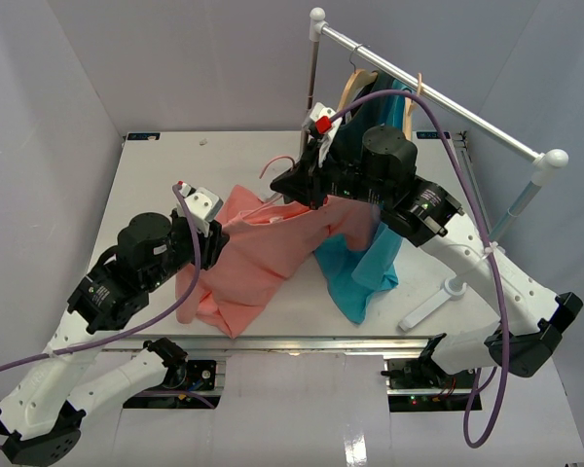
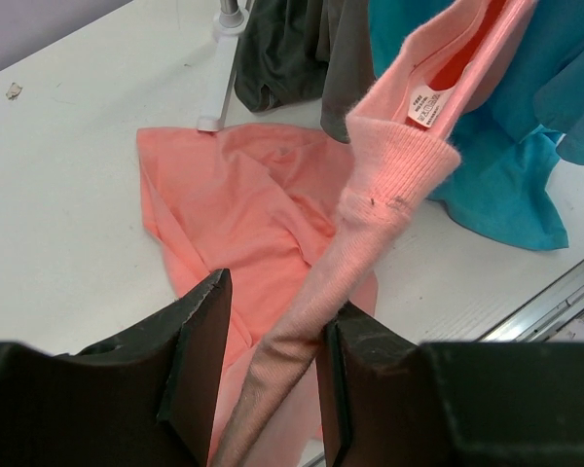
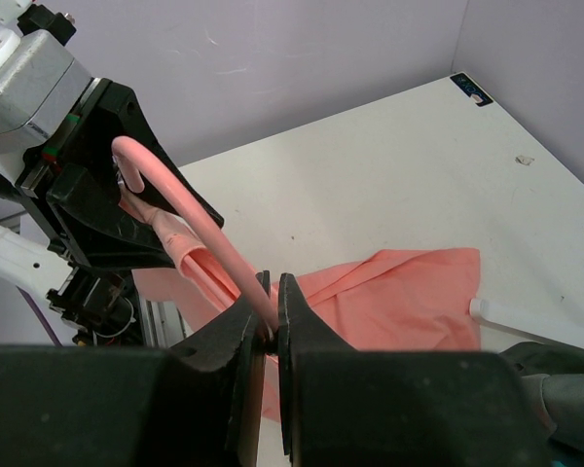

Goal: Place the t-shirt on the hanger

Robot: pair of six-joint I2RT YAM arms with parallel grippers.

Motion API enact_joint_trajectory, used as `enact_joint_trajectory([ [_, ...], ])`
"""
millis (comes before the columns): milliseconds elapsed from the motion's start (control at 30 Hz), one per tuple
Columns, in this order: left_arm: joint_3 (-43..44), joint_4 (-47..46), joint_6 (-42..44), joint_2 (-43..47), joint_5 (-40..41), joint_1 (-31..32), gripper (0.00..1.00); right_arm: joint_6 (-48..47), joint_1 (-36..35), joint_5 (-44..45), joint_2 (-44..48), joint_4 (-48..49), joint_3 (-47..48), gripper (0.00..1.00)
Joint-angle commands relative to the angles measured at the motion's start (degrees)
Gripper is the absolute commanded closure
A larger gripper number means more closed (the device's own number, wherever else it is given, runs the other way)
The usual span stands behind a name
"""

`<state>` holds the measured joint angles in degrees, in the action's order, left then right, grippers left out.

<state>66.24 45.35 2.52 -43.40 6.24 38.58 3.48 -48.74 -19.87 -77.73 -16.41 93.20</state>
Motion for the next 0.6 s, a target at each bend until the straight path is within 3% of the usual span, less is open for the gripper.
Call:
enact_joint_trajectory([
  [0,-0.3,2.8,-0.5,0.4,4.9,-0.4,0.57,0.0,2.3,0.6,4.2,4.9,0.8,0.92],
  [567,1.7,6.5,-1.2,0.3,4.5,-0.5,0.49,0.1,5.6,1.5,5.4,3.2,2.8,0.92],
])
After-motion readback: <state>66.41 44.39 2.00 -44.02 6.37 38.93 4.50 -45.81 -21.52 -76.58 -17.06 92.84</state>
